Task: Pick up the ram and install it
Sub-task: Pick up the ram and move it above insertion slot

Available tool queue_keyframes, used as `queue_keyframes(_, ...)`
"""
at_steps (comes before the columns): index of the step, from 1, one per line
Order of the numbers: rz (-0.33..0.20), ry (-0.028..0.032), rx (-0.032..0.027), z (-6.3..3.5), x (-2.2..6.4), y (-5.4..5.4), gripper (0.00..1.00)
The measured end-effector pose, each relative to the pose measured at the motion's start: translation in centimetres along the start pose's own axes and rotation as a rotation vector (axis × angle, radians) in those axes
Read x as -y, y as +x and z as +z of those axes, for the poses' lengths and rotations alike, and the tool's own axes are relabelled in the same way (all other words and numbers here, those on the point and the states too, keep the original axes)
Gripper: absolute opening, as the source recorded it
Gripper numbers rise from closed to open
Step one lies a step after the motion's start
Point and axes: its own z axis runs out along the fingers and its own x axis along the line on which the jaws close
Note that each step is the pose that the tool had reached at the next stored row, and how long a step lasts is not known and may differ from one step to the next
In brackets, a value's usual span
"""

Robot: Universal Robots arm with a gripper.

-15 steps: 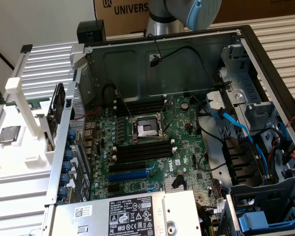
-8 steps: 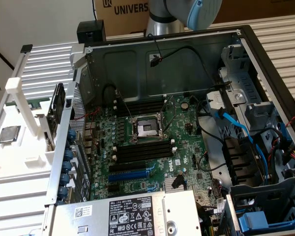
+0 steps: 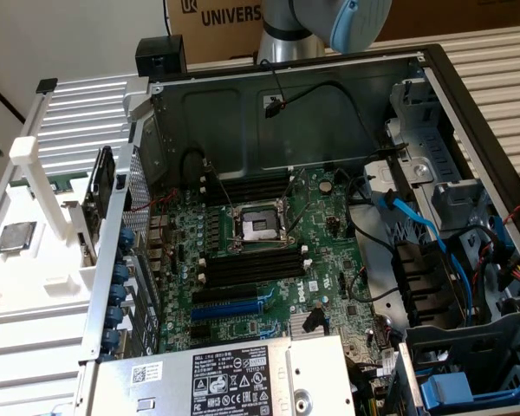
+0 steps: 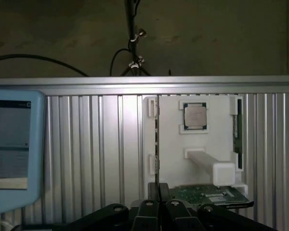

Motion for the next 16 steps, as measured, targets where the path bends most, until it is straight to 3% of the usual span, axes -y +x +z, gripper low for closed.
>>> queue_keyframes(3, 0.000, -0.0001, -0.0001, 0.00, 0.71, 0.0, 0.12)
queue_keyframes(16, 0.001, 0.0000, 0.0030, 0.03, 6.62, -0.2, 0.12)
